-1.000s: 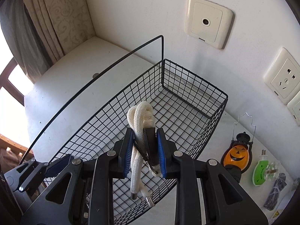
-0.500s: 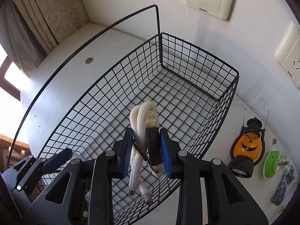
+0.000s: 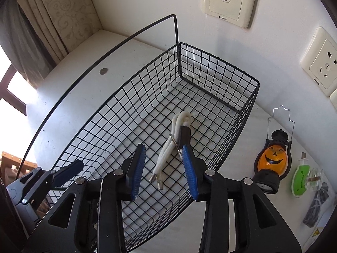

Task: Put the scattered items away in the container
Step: 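Open the left gripper dropping the box while the right gripper releases the cable, then withdraw both grippers from the basket toward the green lamp and bagged cable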

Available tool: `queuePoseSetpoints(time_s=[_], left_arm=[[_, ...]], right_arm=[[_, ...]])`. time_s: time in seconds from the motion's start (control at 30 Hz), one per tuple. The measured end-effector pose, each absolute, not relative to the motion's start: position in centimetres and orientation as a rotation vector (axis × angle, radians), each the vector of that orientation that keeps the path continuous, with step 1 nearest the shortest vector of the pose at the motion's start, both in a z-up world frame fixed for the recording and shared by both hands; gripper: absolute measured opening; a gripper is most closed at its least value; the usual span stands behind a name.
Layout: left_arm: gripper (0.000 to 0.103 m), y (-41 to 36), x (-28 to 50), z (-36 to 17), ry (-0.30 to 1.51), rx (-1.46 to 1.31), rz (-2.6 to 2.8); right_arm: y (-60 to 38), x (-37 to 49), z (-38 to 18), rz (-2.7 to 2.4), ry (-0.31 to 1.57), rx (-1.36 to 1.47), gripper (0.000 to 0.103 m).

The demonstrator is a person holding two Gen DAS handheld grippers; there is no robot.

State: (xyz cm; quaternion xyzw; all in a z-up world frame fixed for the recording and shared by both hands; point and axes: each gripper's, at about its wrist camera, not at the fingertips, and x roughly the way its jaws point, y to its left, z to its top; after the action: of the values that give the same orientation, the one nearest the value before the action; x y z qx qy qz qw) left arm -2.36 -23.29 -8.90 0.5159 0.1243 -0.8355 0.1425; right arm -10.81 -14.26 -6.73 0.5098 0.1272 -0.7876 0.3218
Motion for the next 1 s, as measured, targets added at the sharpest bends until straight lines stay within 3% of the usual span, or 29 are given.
queuePoseSetpoints(time_s=[0.3,0.43,0.53,0.73,1.0], left_arm=[[0.043,-22.5,-1.7,-7.3,0.360,1.459,-2.454],[0.044,-22.2,-1.5,-6.4,0.350,1.439,-2.473],[0.062,-22.0,-1.3,-5.8,0.343,1.416,-2.490],[0.064,-22.0,-0.9,-4.4,0.320,1.386,-2.517],[0.065,-21.0,-1.0,-3.0,0.273,1.357,-2.568]], right_arm=[[-13.3,-9.4,-4.9,-2.114,0.317,1.309,0.039],[-12.4,-9.0,-3.7,-2.151,0.304,1.287,0.047],[-11.5,-8.7,-3.0,-2.178,0.299,1.271,0.052],[-9.3,-8.6,-1.9,-2.237,0.277,1.254,0.070],[-6.3,-8.5,-0.8,-2.286,0.233,1.259,0.073]])
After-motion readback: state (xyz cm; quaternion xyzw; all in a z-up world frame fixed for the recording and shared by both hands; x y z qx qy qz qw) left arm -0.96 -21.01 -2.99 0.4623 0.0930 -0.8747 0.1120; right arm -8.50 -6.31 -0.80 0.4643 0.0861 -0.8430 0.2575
